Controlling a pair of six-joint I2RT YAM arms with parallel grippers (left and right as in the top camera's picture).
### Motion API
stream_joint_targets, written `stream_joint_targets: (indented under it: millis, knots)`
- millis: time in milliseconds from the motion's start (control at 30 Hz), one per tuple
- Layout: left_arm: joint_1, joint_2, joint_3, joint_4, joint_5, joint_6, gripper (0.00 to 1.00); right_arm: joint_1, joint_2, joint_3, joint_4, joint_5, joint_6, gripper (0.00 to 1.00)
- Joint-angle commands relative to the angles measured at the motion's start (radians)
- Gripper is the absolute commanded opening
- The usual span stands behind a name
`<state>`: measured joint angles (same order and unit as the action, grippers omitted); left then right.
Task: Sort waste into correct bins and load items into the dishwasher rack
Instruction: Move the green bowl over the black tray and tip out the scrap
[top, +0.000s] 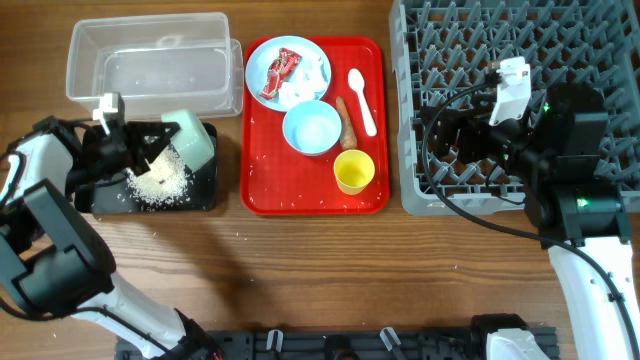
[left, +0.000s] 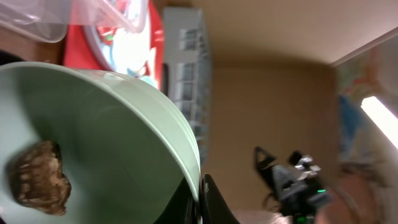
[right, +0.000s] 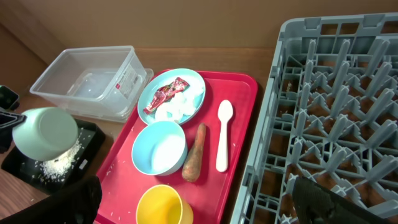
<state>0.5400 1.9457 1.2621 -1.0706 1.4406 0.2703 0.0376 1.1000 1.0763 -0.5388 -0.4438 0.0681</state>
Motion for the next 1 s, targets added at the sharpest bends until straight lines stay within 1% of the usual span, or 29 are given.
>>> stream_joint_targets:
  millis: [0,33,133,300,367,467,600,733,867,967]
  knots:
    - [0.023,0.011,-0.004,-0.015,0.137,-0.058,0.04,-0.001,0.007,0.023,0.003,0.010,0.011,1.00]
    - [0.027,0.011,-0.004,-0.027,0.137,-0.096,0.04,-0.001,0.007,0.023,0.003,0.010,0.010,1.00]
    - [0.039,0.011,-0.004,-0.060,0.137,-0.146,0.04,-0.001,0.007,0.023,0.004,0.010,0.011,1.00]
    - [0.057,0.011,-0.004,-0.093,0.137,-0.147,0.04,-0.001,0.007,0.023,0.003,0.010,0.010,1.00]
    - [0.058,0.011,-0.004,-0.090,0.136,-0.141,0.04,-0.001,0.007,0.023,0.003,0.010,0.011,1.00]
    - [0.051,0.003,-0.003,-0.091,0.136,-0.089,0.04,-0.001,0.007,0.023,0.003,0.010,0.010,1.00]
    - [-0.010,-0.053,-0.001,-0.093,0.124,-0.029,0.04,-0.001,0.007,0.023,0.005,0.010,0.010,1.00]
    - [-0.149,-0.148,0.032,-0.089,-0.035,-0.015,0.04,-0.001,0.007,0.023,0.006,0.010,0.011,1.00]
    - [-0.328,-0.223,0.055,-0.046,-0.210,-0.034,0.04,-0.001,0.007,0.023,0.007,0.010,0.011,1.00]
    - [-0.488,-0.251,0.055,0.056,-0.499,-0.187,0.04,-0.001,0.007,0.023,0.009,0.010,0.013,1.00]
